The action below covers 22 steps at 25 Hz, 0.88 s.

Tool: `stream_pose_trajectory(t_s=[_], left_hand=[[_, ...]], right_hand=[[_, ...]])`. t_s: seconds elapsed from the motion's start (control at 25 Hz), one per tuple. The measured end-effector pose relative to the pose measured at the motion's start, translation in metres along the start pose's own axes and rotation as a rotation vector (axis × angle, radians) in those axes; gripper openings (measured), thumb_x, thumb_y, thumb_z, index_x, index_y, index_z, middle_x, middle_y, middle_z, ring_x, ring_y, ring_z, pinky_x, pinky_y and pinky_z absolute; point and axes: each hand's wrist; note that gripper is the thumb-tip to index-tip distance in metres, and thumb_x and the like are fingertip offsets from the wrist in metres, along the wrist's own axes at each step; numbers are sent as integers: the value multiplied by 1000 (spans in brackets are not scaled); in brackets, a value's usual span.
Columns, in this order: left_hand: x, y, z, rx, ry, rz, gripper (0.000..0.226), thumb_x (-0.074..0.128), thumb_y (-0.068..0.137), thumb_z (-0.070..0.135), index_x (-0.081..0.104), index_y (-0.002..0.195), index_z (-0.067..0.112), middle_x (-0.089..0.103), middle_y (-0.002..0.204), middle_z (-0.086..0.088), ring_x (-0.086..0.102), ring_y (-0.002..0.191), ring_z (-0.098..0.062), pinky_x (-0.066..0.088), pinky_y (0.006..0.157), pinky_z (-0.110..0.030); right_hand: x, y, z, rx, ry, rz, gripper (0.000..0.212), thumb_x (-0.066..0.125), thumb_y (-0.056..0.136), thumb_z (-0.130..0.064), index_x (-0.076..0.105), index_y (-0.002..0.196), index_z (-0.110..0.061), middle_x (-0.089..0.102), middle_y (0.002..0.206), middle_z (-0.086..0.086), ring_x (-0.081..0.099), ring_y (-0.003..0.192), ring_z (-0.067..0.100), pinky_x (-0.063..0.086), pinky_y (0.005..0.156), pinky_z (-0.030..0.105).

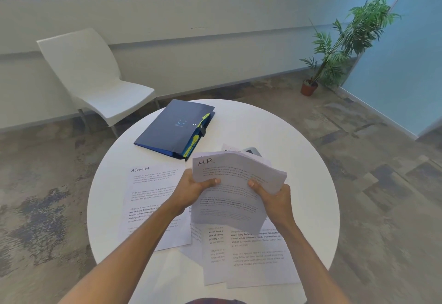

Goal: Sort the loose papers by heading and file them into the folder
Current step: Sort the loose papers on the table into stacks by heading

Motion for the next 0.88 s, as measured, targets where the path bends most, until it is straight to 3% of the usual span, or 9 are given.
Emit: stream_pose_trajectory(t_s=[0.12, 0.28, 0.36, 0.48, 0.6, 0.76, 0.88], left_hand=[[1, 0, 0, 35, -31, 32, 21, 73, 86, 19, 70, 104, 29, 77, 94, 6, 73, 86, -19, 61, 72, -37], [-12, 8, 0, 25, -211, 202, 23, 74, 84, 16, 70, 106, 12, 77, 97, -4, 74, 90, -27, 61, 75, -43], [-21, 13, 0, -3, -367, 287, 24, 74, 84, 12, 68, 108, 13, 76, 102, -6, 73, 93, -28, 60, 80, -47], [-32, 17, 1, -33, -600, 350, 33, 71, 85, 5, 65, 117, 15, 73, 112, -7, 70, 100, -27, 57, 86, -49], [-35, 21, -6, -72, -814, 336, 44, 68, 87, 3, 60, 130, 11, 70, 121, -8, 68, 109, -29, 55, 91, -49], [-24, 23, -20, -97, -952, 194, 47, 66, 89, 6, 56, 134, 12, 66, 129, -12, 63, 118, -32, 50, 99, -55], [-20, 23, -20, -86, -928, 194, 44, 63, 89, 0, 56, 132, 8, 67, 127, -13, 64, 117, -32, 52, 97, -53]], right_hand=[[-3, 3, 0, -13, -3, 9, 10, 78, 83, -11, 76, 93, -9, 79, 83, -2, 75, 73, 15, 58, 59, 24], [-14, 7, 6, 7, -45, -64, 16, 76, 86, -11, 76, 100, -3, 79, 93, 7, 76, 84, 26, 63, 74, 40], [-21, 8, 12, 46, -85, -57, 15, 78, 84, -12, 76, 97, -6, 79, 92, 8, 76, 86, 31, 62, 80, 45], [-27, 8, 21, 68, -76, -30, 18, 79, 82, -9, 76, 99, -4, 79, 93, 9, 75, 91, 32, 62, 78, 39], [-20, 6, 25, 167, 133, 33, 25, 75, 84, -5, 73, 109, -1, 79, 99, 8, 75, 92, 23, 61, 74, 26], [2, 4, 32, 288, 314, 25, 29, 73, 86, -7, 70, 115, -4, 76, 110, 9, 72, 103, 25, 59, 87, 38], [4, 7, 29, 268, 275, 98, 27, 75, 85, -7, 71, 112, -10, 77, 106, 5, 74, 95, 18, 59, 83, 37]])
Point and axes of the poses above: each hand's wrist, its own y-axis towards the middle knuckle, its own x-axis out of the palm, z = x × y
